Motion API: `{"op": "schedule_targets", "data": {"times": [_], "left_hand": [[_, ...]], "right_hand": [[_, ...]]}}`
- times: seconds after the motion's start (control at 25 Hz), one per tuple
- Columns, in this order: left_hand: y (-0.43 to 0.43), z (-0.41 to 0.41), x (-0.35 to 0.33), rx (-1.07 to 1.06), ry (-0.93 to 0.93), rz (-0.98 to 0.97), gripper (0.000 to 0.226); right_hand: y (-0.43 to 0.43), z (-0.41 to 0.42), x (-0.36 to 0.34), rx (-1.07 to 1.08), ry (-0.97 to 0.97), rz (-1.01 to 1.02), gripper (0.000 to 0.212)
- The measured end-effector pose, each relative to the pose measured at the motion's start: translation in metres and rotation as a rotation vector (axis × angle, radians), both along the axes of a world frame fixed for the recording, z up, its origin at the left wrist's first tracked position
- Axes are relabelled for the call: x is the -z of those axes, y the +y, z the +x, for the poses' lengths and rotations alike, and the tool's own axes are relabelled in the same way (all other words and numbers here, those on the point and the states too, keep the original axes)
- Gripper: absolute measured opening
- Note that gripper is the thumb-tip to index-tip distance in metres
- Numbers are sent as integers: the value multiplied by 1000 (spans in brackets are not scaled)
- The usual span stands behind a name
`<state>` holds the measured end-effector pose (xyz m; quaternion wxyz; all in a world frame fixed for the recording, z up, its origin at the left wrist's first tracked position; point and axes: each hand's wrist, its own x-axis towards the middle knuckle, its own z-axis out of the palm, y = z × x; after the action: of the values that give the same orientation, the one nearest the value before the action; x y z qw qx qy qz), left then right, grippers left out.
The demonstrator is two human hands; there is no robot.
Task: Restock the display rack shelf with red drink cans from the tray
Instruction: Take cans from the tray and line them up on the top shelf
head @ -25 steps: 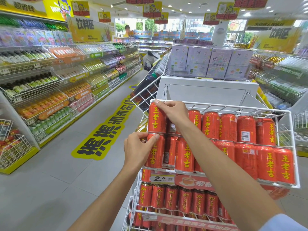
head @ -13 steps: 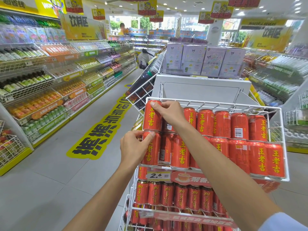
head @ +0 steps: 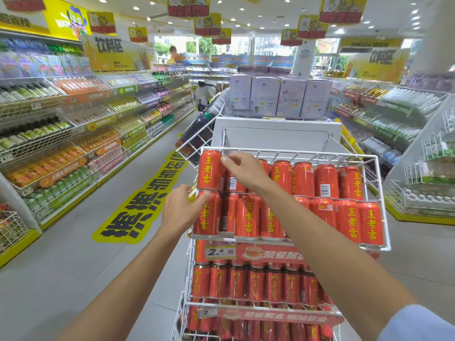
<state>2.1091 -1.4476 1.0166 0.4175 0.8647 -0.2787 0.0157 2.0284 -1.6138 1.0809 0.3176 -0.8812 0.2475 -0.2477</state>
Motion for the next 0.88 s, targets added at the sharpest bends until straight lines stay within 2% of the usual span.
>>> {"op": "schedule_targets", "data": {"times": [0.16, 0.24, 0.36, 0.48, 0.68, 0.76, 0.88], "left_hand": [[8, -1, -9, 89, -346, 184, 58], [15, -7, -23, 154, -502, 287, 57], [25, -29, -40, 259, -625, 425, 55], [29, -70, -40, 372, -646, 508, 64], [37, -160, 2, 634, -635, 425, 80], [52, -188, 30, 678, -597, 374, 80], [73, -229, 76, 730, -521, 394, 70]], "right_hand": [[6, -39, -8, -94, 167, -293, 52], [8, -59, -6, -100, 291, -400, 63], [12, -102, 5, -88, 418, -495, 70], [19, -160, 18, -20, 426, -528, 68], [26, -277, 63, 173, 437, -443, 76], [37, -314, 89, 214, 492, -400, 73], [54, -357, 127, 228, 561, -350, 86]]}}
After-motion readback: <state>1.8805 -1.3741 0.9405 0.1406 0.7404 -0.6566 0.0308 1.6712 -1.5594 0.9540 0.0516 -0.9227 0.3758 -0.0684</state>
